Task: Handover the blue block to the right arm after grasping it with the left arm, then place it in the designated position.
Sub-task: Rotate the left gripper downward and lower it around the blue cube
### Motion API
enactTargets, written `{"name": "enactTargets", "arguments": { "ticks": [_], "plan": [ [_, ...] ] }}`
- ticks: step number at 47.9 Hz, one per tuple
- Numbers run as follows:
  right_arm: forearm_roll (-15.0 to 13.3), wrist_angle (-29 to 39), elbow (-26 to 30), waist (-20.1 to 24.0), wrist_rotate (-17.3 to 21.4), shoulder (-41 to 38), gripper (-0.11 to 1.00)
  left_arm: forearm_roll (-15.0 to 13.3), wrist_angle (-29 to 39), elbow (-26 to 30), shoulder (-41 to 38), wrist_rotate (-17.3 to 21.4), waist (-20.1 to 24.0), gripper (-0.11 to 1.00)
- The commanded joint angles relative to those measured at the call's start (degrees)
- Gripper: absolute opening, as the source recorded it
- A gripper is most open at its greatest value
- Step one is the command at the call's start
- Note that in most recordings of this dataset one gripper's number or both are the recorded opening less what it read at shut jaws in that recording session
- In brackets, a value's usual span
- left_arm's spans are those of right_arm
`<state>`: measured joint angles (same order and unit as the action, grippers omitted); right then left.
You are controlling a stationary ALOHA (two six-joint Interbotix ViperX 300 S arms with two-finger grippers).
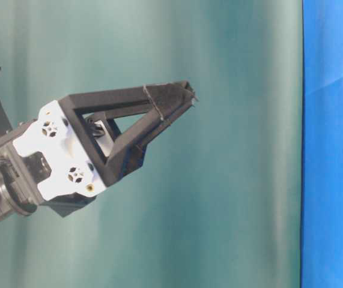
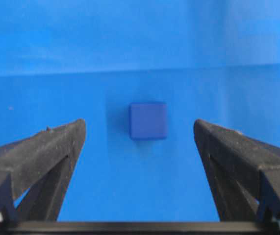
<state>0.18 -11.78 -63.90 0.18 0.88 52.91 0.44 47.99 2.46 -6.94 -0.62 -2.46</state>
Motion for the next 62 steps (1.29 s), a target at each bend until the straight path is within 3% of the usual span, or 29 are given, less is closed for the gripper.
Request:
{"name": "enactTargets", "arguments": {
  "ticks": [1,41,62],
  "plan": [
    [0.26,-0.26,1.76,-0.18,0.09,-0.44,0.97,0.09,-0.26,1.41,0.97,0.00,-0.09,0.93],
    [0.26,-0.18,1.93,-0.18,0.00,-0.62,0.97,0.09,-1.23,0.26,0.88,-0.09,-0.18,0.93],
    [0.18,-0.18,2.11,-0.18,0.00,-1.67,0.97,0.09,-16.96,-10.02,-1.76,-0.35,-1.85,0.93]
  ]
}}
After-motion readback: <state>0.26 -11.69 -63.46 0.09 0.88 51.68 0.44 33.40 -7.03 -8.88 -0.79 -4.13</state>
